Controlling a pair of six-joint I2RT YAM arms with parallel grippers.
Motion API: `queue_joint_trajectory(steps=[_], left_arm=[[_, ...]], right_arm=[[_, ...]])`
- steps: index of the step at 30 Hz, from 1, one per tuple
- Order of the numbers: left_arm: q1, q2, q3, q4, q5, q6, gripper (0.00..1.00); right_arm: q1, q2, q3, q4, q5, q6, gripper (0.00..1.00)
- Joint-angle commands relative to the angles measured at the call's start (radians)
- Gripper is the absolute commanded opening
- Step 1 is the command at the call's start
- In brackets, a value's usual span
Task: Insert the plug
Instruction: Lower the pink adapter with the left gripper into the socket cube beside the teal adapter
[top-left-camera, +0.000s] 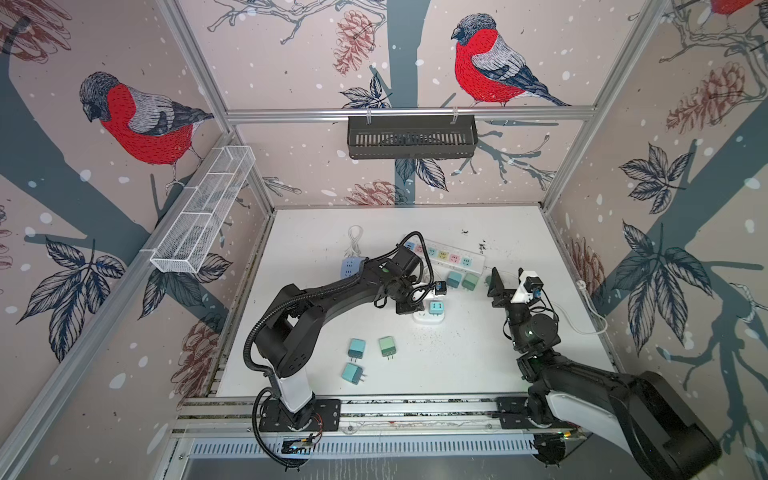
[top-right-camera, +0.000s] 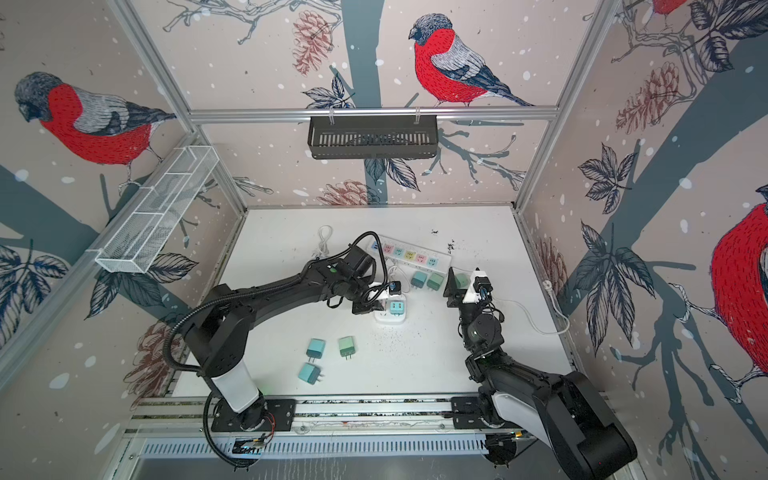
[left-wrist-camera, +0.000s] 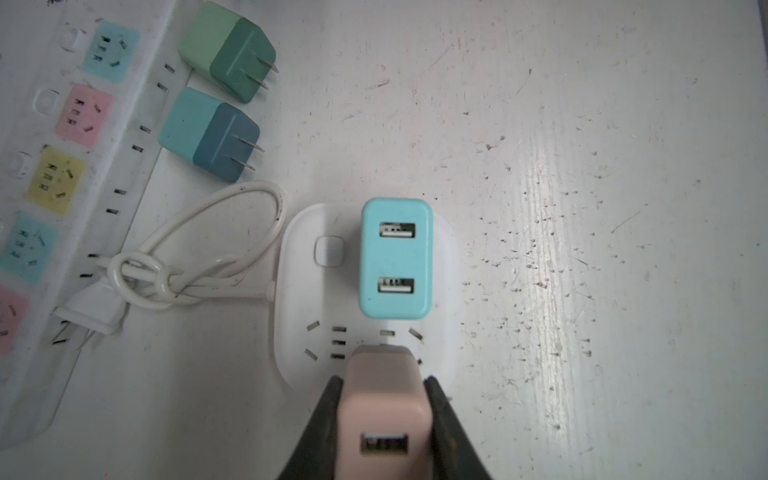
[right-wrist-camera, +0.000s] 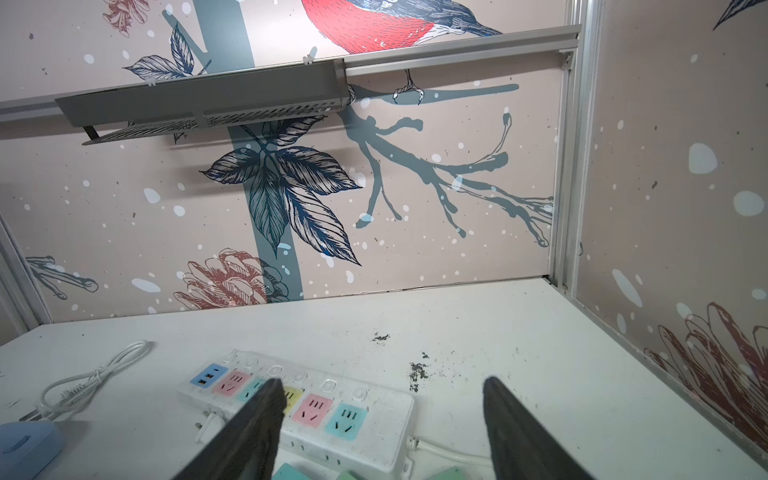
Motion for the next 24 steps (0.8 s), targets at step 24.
queue_joint_trajectory(steps=[24], left_arm=[[0.002, 0.069, 0.053, 0.013, 0.059, 0.026, 0.00]], right_arm=[[-0.001, -0.004, 0.002, 0.015, -0.014, 0.008, 0.75]])
